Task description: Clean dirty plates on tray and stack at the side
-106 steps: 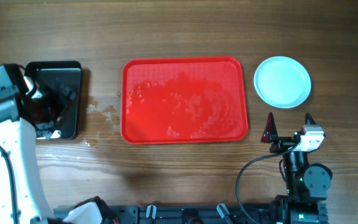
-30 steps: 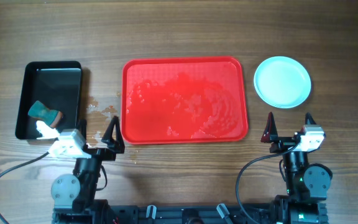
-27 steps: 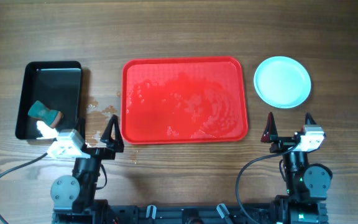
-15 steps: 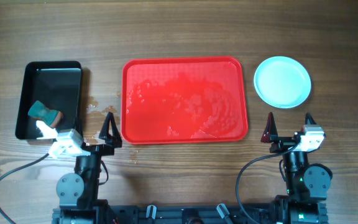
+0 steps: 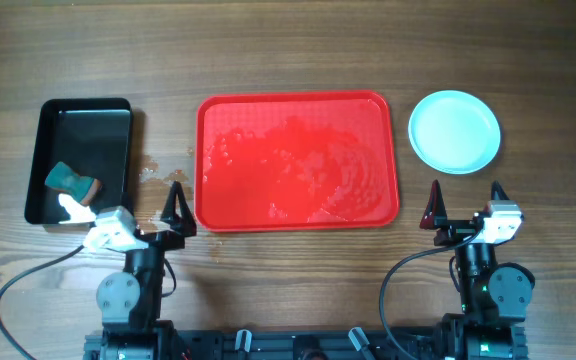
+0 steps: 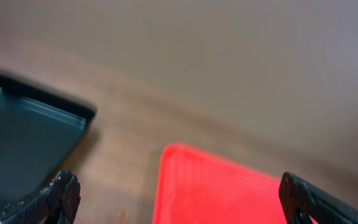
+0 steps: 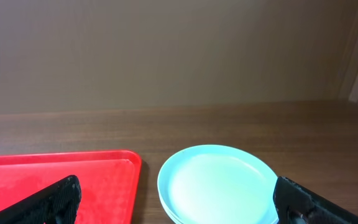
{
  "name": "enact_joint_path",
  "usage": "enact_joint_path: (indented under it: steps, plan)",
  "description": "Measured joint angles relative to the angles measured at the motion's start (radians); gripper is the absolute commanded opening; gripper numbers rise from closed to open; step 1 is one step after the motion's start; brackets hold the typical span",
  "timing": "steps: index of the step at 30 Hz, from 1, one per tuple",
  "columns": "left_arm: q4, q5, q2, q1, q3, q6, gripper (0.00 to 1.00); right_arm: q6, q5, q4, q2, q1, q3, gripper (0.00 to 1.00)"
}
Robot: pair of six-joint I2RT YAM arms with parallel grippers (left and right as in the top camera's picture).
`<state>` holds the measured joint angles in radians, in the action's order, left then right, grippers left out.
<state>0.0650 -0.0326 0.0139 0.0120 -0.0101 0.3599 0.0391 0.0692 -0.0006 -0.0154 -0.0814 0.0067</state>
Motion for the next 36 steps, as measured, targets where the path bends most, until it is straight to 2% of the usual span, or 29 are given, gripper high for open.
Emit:
enact_joint_path:
  steps: [9,20,36]
  plan:
    - [0.004,0.005,0.000,0.000,0.002,-0.010,1.00,0.000,0.000,0.000,0.000,0.000,0.000,1.00]
    - [0.006,0.035,0.000,0.000,0.002,-0.155,1.00,0.000,0.000,0.000,0.000,0.000,0.000,1.00]
    - [0.006,0.038,0.000,0.000,0.002,-0.176,1.00,0.000,0.000,0.000,0.000,0.000,0.000,1.00]
